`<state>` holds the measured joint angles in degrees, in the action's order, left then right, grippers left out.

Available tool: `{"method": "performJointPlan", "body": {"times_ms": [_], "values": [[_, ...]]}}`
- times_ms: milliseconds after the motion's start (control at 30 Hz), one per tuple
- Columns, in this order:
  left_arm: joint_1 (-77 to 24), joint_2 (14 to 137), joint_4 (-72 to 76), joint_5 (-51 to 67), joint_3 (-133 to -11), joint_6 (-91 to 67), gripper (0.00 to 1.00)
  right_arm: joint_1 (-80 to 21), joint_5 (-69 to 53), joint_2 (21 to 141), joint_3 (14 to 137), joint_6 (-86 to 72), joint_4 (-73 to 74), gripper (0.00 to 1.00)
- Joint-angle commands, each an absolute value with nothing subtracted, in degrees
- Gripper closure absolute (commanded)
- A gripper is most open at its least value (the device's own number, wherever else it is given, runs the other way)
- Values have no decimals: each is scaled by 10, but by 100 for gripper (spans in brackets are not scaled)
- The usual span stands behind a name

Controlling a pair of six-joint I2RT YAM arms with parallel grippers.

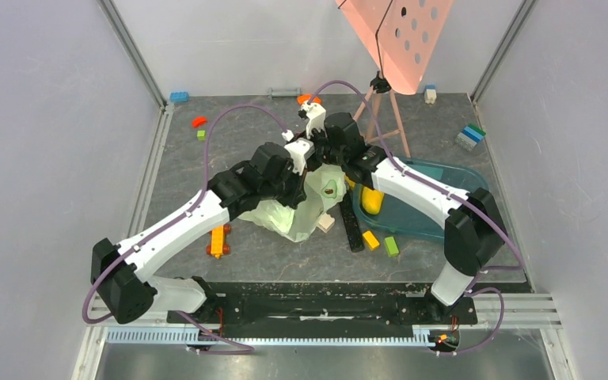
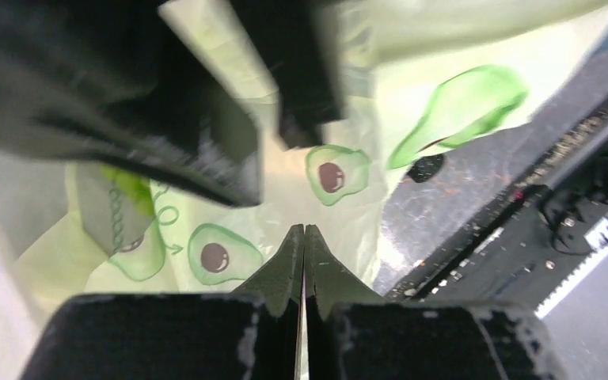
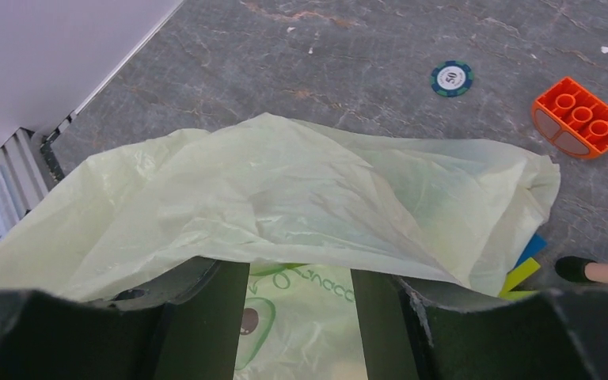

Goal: Take the fake fruits out of the plastic bag
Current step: Adjust the plastic bag at the center of the board.

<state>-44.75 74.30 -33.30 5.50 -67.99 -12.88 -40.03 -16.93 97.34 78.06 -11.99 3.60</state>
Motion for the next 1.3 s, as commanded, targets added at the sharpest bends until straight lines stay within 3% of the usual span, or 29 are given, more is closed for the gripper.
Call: {"method": "performJointPlan", "body": {"times_ms": [0, 300, 500, 800, 1067, 1267], "values": [[-448, 734, -294, -39, -652, -177, 98, -397, -121, 948, 769, -124, 32, 48], [-442, 713, -286, -156, -594, -235, 98, -396, -17, 919, 713, -118, 52, 49], [-426, 678, -253, -169, -538, -263, 98, -396, -4, 874, 660, -106, 34, 48], [-420, 664, -223, -154, -503, -267, 98, -402, -155, 765, 594, -41, -35, 49], [-419, 650, -198, -151, -487, -278, 98, -421, -218, 721, 584, -15, -9, 48], [-419, 648, -185, -145, -483, -284, 98, -428, -211, 645, 593, 20, 19, 28]]}}
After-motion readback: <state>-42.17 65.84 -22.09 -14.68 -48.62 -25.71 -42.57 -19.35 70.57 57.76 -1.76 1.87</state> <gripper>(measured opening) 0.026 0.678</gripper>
